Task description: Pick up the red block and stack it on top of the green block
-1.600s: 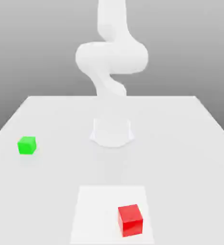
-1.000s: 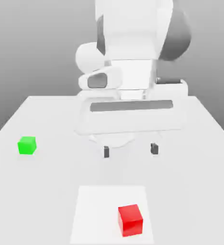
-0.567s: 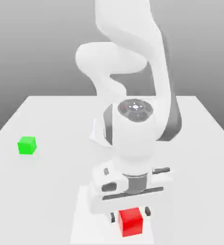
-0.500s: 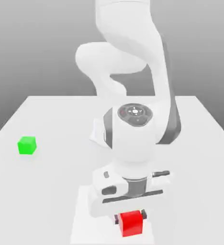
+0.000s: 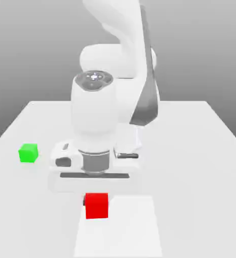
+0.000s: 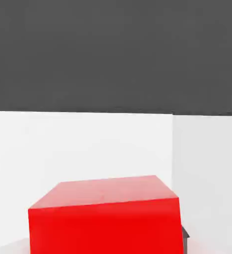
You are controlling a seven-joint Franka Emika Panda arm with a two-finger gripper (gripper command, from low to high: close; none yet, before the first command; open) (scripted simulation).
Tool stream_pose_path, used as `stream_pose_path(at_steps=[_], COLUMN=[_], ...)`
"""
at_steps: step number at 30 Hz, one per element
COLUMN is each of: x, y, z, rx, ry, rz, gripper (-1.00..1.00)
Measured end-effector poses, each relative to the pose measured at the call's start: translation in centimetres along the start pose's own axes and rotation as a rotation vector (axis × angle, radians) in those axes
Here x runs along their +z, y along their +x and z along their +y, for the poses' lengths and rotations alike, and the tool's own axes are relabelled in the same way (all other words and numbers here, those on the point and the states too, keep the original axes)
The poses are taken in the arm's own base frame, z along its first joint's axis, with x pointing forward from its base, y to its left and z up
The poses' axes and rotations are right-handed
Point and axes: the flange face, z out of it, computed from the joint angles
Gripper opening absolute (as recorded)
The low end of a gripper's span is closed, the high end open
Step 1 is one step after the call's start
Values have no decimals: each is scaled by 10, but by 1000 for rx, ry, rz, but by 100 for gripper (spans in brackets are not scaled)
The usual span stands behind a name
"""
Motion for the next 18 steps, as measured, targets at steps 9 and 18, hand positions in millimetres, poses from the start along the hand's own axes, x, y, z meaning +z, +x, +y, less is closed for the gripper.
stream_pose_path(at_steps=[9, 18], x=[-10, -5], y=[42, -13], z=[200, 362], rx=[506, 996], ry=[-23, 11], rz=[-6, -48], gripper=[-100, -100])
